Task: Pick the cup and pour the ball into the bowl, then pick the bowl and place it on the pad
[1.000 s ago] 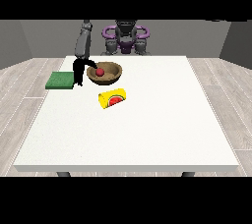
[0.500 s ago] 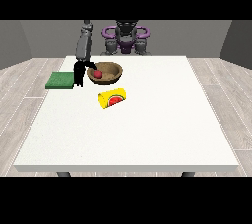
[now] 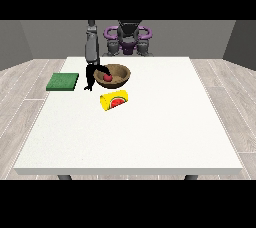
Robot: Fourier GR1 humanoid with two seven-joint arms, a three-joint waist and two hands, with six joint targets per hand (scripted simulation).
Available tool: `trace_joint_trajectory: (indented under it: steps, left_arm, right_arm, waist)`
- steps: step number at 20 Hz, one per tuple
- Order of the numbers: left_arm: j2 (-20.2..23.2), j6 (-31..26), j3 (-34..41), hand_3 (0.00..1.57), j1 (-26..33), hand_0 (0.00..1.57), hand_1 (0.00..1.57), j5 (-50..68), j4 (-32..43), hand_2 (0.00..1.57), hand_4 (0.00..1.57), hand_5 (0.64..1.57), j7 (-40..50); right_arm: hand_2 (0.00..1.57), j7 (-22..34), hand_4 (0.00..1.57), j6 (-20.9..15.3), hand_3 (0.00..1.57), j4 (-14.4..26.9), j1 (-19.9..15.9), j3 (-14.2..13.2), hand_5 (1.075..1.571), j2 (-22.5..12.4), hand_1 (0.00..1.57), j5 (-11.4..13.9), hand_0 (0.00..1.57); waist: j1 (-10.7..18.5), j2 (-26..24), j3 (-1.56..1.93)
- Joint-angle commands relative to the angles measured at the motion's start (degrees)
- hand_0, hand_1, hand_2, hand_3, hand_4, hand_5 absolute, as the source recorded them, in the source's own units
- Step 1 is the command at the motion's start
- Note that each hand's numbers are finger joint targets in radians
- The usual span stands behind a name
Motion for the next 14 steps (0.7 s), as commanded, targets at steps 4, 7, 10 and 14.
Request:
trace_joint_trajectory:
  steps: [4, 7, 10, 14]
  left_arm:
    - [1.6, -2.6, 0.7, 0.0, -0.7, 0.0, 0.0, 1.4, 0.3, 0.0, 0.0, 1.537, -0.1]
    - [2.5, -2.2, 1.3, 0.0, -0.4, 0.0, 0.0, 1.8, 1.1, 0.0, 0.0, 1.546, 1.6]
    - [0.4, -1.3, 0.1, 0.0, 0.7, 0.0, 0.0, 0.5, 2.3, 0.0, 0.0, 1.547, 0.6]
    - [2.1, -3.9, 1.8, 0.0, 5.4, 0.0, 0.0, 0.0, 8.6, 0.0, 0.0, 1.548, -1.9]
  right_arm:
    - [1.57, 6.2, 0.87, -5.5, 0.86, 4.6, 2.0, 0.3, 1.421, 2.0, 1.57, 1.5, 1.57]
    - [1.57, 7.0, 1.18, -7.0, 1.57, 4.3, 5.7, 2.5, 1.417, -2.1, 1.57, 6.5, 1.57]
    - [1.57, 13.4, 1.17, -11.9, 1.57, 1.8, 3.2, 5.0, 1.457, -3.2, 1.57, 10.8, 1.57]
    - [1.57, 27.4, 1.23, -9.5, 1.57, -4.7, 2.8, 8.2, 1.472, -8.0, 1.57, 13.0, 1.57]
  waist:
    - [2.3, 3.2, 1.3]
    - [2.2, 1.1, 1.27]
    - [1.1, -1.1, 1.22]
    - [-2.3, -7.2, 1.12]
